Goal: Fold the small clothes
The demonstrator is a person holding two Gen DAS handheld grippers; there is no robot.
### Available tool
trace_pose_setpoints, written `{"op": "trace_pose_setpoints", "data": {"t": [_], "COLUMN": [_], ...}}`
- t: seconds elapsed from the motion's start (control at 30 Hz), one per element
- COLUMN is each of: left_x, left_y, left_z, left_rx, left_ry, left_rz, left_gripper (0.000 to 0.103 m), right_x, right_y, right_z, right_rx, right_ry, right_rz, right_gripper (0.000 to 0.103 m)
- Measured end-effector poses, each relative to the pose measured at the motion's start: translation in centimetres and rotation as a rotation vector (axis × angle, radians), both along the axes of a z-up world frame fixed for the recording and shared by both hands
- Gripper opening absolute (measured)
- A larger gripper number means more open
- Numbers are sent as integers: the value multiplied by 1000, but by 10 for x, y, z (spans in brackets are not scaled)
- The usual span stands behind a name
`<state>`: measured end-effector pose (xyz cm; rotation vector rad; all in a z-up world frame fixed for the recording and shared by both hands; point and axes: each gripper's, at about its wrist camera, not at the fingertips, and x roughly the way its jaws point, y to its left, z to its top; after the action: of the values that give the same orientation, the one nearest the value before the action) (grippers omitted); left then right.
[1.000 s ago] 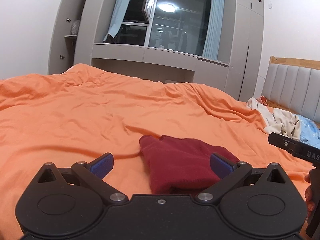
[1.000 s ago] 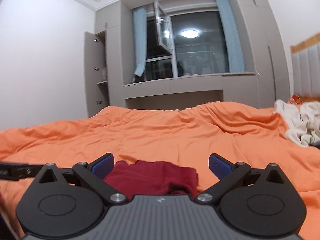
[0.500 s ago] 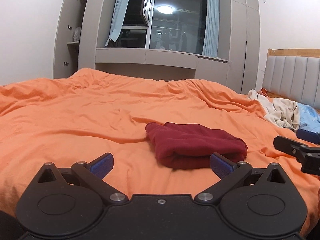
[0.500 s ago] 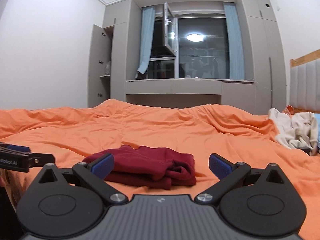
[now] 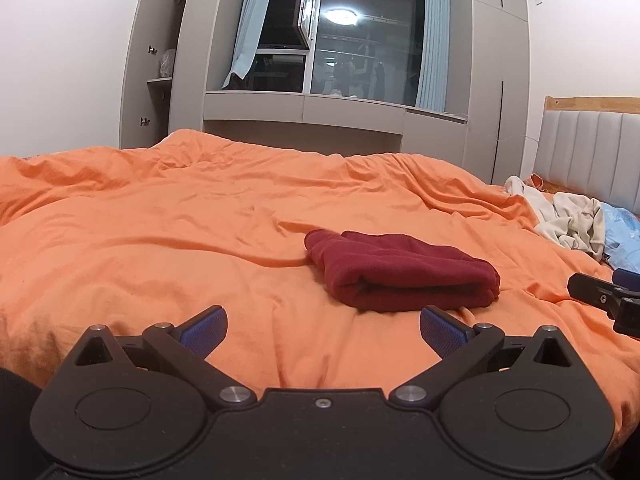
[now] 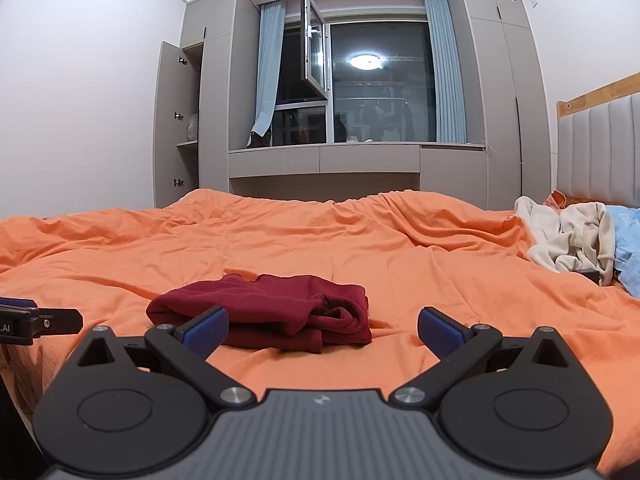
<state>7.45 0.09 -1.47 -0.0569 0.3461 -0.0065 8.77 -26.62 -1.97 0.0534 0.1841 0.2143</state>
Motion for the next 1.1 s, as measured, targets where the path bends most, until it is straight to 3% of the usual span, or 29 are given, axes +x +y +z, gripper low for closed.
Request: {"op": "trace_pose_setpoints", "data": {"t": [1.1], "left_x": [2], "left_y": [0], "left_z": [0], "left_rx": [1], "left_ry": [4], "left_rz": [0], "left_gripper": [102], "right_x": [3], "right_y": [-4], "right_z": [-1], "right_rx": [10], "right_ry": [6], "right_rz": [-8], "right_gripper": [103]}}
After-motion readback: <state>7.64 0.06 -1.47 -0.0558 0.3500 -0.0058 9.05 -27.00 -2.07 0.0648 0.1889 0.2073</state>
